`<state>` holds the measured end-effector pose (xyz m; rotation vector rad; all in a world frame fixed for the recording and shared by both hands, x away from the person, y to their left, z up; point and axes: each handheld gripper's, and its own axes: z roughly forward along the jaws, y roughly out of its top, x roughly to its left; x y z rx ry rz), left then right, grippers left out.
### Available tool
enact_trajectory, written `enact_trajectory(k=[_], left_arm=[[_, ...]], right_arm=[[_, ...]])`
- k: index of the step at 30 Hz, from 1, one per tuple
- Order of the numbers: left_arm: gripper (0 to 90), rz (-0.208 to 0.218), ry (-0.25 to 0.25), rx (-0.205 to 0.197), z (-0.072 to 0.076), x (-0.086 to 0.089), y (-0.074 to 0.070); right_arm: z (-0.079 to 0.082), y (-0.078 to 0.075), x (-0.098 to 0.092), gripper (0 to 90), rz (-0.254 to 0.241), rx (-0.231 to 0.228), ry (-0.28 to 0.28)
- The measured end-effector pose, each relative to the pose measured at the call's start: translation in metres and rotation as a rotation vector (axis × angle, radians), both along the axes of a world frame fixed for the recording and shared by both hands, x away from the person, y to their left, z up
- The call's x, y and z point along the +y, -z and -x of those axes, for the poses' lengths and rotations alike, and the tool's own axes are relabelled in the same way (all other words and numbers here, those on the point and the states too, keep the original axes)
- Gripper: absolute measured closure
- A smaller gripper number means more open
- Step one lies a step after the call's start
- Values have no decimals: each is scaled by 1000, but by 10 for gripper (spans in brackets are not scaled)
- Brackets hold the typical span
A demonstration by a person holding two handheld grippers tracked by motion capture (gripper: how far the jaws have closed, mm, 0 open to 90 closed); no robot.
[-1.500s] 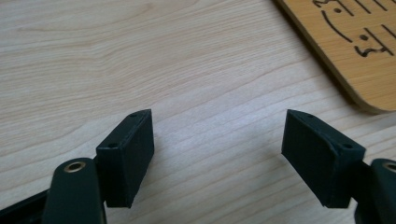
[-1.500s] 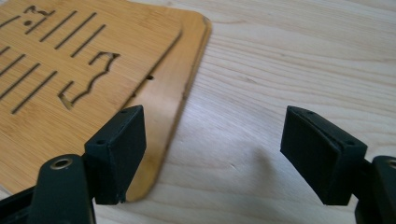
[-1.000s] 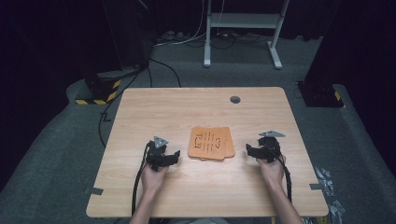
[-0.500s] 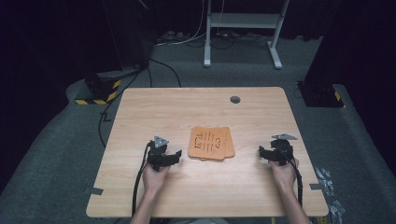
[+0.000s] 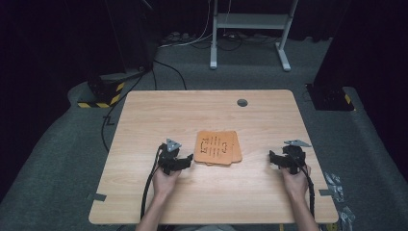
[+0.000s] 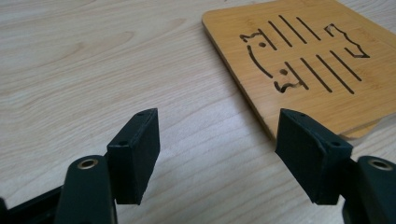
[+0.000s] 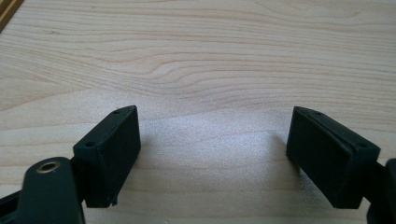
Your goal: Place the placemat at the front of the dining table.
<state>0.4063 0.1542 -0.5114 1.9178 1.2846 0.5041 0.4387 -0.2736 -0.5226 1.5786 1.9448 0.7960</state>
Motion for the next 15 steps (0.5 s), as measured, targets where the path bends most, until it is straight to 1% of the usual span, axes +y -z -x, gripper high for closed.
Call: enact_trajectory(k=[1, 4, 5, 6, 11, 15], left_arm=[[307, -1, 3, 4, -2, -1, 0], [314, 4, 12, 0, -5, -4, 2], [322, 5, 5, 10, -5, -5, 2], [316, -11, 7, 23, -7, -8, 4], [316, -31, 24, 19, -9, -15, 4], [321, -34, 23, 20, -11, -18, 4]], right_arm=[[-1, 1, 0, 173, 4, -17, 7], [-1, 1, 0, 173, 5, -18, 6], [-1, 1, 0, 173, 6, -18, 5], [-1, 1, 0, 173, 5, -18, 6], [-1, 1, 0, 173, 5, -18, 6], [0, 1, 0, 173, 5, -16, 5]])
